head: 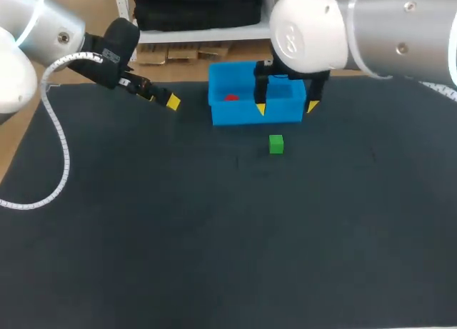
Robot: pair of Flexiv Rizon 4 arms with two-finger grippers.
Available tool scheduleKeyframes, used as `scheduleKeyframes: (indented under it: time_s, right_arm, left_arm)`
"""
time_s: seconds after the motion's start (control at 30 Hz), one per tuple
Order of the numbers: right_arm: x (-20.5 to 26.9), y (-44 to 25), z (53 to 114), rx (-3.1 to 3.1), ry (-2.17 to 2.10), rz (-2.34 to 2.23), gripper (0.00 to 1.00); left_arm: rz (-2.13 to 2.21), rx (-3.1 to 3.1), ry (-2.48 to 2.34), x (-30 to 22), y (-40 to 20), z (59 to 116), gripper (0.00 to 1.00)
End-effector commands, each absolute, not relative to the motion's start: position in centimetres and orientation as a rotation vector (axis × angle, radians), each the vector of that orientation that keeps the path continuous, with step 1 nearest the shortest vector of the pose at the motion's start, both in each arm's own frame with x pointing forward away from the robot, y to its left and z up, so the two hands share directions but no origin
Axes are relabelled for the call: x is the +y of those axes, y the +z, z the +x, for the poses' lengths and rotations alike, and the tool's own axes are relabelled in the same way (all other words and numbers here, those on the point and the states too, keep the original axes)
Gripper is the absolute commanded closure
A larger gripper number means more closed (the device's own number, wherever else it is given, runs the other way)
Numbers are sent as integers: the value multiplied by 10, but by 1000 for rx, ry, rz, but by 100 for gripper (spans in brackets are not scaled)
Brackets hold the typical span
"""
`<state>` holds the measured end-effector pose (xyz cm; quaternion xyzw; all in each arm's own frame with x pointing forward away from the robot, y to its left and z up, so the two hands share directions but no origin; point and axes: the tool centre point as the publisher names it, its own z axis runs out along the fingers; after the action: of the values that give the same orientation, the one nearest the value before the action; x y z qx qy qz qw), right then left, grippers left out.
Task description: Use the left arm to pick the red cube and place it into the blue plastic box first, then use the right arm to grasp the green cube and put it into the same blue plastic box after the first action is fully finished.
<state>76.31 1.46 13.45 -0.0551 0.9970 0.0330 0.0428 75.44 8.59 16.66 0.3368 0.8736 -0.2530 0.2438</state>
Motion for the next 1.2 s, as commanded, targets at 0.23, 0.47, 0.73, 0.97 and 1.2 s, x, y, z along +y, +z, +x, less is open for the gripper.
scheduleKeyframes:
  time_s: [0.23, 0.47, 0.73, 0.97, 1.2]
  right_arm:
    - [24, 127, 772, 3122, 75, -167, 0]
    - [24, 121, 774, 3129, 87, -157, 0]
    - [24, 113, 773, 3134, 103, -147, 0]
    - [26, 103, 771, 3140, 99, -159, 0]
    - [29, 95, 770, 3147, 106, -169, 0]
  left_arm:
    - [921, 2380, -694, 87, 166, 754, 0]
    - [921, 2380, -694, 87, 166, 754, 0]
    - [921, 2380, -694, 87, 166, 754, 0]
    - [921, 2380, -694, 87, 166, 754, 0]
    - [921, 2380, -694, 87, 166, 754, 0]
